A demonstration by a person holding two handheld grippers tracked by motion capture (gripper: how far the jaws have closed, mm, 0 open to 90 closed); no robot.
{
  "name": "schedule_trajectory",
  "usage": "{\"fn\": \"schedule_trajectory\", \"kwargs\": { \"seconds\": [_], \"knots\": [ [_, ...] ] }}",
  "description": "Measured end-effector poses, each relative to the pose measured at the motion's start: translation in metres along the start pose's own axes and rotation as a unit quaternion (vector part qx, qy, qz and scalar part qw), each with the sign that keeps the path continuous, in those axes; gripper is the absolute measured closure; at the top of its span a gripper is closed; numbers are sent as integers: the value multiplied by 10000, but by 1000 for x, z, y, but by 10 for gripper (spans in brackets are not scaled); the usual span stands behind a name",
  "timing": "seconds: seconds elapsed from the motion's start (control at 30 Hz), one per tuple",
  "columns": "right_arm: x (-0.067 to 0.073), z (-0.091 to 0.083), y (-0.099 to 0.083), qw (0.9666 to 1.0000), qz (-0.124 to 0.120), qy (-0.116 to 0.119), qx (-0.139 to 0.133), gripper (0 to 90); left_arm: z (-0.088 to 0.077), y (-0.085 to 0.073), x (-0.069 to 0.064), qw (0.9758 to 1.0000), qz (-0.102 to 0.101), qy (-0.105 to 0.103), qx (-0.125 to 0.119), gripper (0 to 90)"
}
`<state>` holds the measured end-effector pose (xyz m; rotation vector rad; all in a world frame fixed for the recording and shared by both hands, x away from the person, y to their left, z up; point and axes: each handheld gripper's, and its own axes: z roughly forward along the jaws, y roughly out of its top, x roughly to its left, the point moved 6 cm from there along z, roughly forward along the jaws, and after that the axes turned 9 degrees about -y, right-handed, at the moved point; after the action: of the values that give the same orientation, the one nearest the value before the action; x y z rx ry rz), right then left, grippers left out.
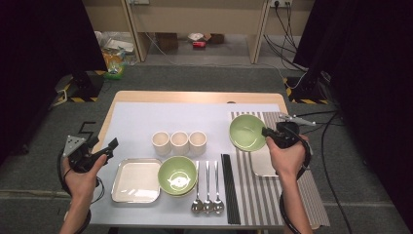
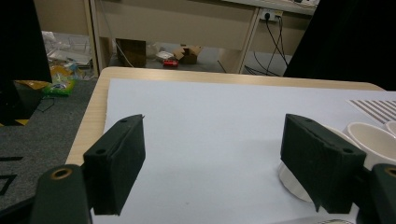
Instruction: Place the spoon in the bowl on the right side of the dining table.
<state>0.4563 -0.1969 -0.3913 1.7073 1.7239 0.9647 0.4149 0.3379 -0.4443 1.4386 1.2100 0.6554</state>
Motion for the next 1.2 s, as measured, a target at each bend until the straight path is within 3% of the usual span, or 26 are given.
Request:
{"fn": "schedule_trajectory", "kwargs": {
  "seconds": [0.67,1.2],
  "knots": [
    [-46,0,-10,9989,303,-317,137,856,2,-1,0,10000,-14,-8,21,213],
    [-75,2,-25,9967,485,-595,268,856,2,-2,-1,10000,-18,-3,30,213]
  ]
}}
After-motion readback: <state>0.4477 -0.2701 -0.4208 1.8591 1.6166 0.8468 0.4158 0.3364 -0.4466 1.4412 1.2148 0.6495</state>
